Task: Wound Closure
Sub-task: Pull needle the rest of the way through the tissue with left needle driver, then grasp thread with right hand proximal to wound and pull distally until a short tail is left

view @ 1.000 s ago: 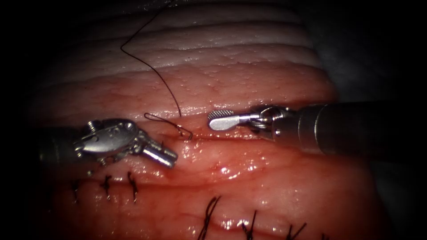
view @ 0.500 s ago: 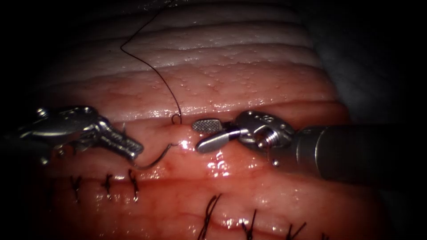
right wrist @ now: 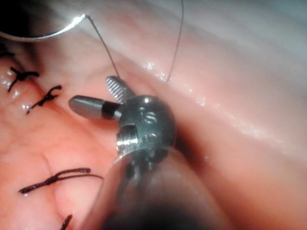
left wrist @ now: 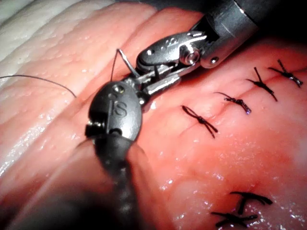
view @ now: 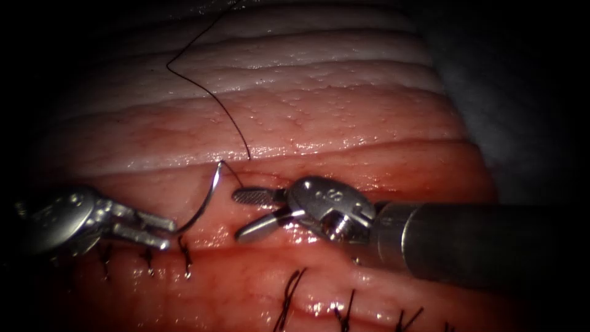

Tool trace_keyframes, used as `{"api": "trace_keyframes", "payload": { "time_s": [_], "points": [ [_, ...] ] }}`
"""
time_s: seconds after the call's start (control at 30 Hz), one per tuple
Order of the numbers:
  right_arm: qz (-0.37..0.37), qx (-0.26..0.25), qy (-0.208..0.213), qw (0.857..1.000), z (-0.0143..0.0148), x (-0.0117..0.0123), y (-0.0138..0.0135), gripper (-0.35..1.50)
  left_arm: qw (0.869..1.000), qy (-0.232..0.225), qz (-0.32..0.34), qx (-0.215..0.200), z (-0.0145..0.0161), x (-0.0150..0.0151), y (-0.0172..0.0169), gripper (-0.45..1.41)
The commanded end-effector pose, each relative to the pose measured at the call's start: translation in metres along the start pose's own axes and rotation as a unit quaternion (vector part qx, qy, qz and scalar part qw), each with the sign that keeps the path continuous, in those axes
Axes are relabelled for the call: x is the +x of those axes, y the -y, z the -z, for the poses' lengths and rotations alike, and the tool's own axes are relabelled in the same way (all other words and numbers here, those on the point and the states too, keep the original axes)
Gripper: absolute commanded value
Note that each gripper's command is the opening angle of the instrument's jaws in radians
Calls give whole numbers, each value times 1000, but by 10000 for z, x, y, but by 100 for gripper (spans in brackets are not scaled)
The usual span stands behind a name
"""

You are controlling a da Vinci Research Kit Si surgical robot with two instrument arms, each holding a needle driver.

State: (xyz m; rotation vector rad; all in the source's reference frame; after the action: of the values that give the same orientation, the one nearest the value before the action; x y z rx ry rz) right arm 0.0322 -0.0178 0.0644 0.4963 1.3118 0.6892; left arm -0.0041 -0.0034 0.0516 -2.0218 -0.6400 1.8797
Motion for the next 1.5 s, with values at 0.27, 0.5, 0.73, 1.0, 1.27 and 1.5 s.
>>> {"api": "trace_keyframes", "payload": {
  "time_s": [0.27, 0.5, 0.73, 1.0, 1.27, 1.5],
  "points": [
    [10, 4, 22, 1000, -1, -12, -7, 116, 996, -25, -43, 75, 8, 23, -13, -45],
    [1, -3, 79, 997, -8, -45, -14, 114, 989, -47, -76, 116, 23, 52, -28, -45],
    [-60, -13, 128, 990, -13, -83, -22, 111, 987, -49, -87, 123, 24, 67, -48, -45],
    [-86, -5, 126, 988, -10, -74, -16, 108, 987, -49, -92, 123, 22, 62, -56, -45],
    [-81, -5, 76, 994, 9, -26, -7, 99, 987, -48, -93, 122, 29, 64, -62, -45],
    [-70, -12, 44, 996, 9, -5, -6, 91, 987, -40, -100, 116, 27, 65, -74, -45]
  ]
}}
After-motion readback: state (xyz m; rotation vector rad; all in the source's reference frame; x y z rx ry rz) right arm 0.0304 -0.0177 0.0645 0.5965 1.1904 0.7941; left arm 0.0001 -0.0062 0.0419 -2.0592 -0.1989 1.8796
